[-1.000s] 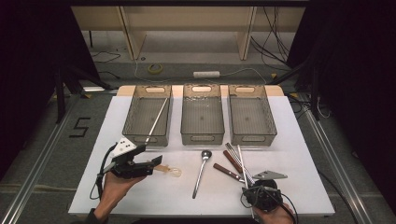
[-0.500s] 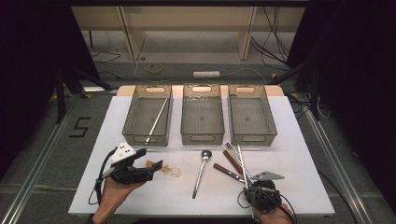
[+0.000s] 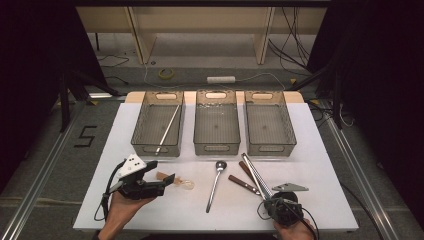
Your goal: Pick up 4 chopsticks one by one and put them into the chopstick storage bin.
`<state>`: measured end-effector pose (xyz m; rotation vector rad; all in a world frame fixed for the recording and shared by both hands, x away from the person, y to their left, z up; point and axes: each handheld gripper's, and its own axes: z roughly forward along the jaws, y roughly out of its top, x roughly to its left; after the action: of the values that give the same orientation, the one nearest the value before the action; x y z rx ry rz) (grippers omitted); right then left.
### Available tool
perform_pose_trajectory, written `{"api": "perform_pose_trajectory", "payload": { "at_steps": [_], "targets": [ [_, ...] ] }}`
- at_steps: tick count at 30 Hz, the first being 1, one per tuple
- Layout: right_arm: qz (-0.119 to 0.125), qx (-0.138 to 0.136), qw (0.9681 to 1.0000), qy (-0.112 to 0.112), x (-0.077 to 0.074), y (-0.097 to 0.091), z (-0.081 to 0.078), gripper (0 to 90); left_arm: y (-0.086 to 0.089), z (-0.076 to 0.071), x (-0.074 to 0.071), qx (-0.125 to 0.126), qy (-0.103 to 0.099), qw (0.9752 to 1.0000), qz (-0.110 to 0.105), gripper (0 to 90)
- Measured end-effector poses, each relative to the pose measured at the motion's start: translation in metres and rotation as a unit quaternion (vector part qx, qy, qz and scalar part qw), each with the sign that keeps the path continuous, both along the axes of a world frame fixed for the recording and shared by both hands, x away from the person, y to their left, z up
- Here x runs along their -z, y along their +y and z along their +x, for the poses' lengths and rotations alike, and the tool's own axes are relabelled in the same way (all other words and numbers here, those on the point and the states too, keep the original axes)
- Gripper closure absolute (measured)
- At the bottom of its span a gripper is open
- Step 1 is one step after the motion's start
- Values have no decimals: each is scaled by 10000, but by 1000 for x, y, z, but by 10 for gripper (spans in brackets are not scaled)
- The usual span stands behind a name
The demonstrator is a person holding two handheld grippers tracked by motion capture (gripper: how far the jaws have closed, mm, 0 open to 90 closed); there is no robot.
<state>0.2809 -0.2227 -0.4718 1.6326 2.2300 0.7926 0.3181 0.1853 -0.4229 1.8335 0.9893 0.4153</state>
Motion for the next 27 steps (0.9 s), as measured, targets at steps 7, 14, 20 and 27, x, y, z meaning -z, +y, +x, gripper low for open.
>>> {"api": "perform_pose_trajectory", "payload": {
  "at_steps": [7, 14, 20, 27],
  "targets": [
    [95, 37, 9999, -4, -3, -3, 0, 861, 0, 0, 0, -6, 5, 10000, 7, 215],
    [140, -43, 9998, -112, -7, -7, 1, 863, -1, 0, 1, 6, 3, 10000, 27, 217],
    [313, -96, 9994, -146, -10, -12, 1, 864, -1, 1, 1, 42, 1, 10000, 63, 219],
    [451, -158, 9987, -187, -13, -14, 1, 865, -2, 1, 1, 46, 15, 10000, 67, 220]
  ]
}}
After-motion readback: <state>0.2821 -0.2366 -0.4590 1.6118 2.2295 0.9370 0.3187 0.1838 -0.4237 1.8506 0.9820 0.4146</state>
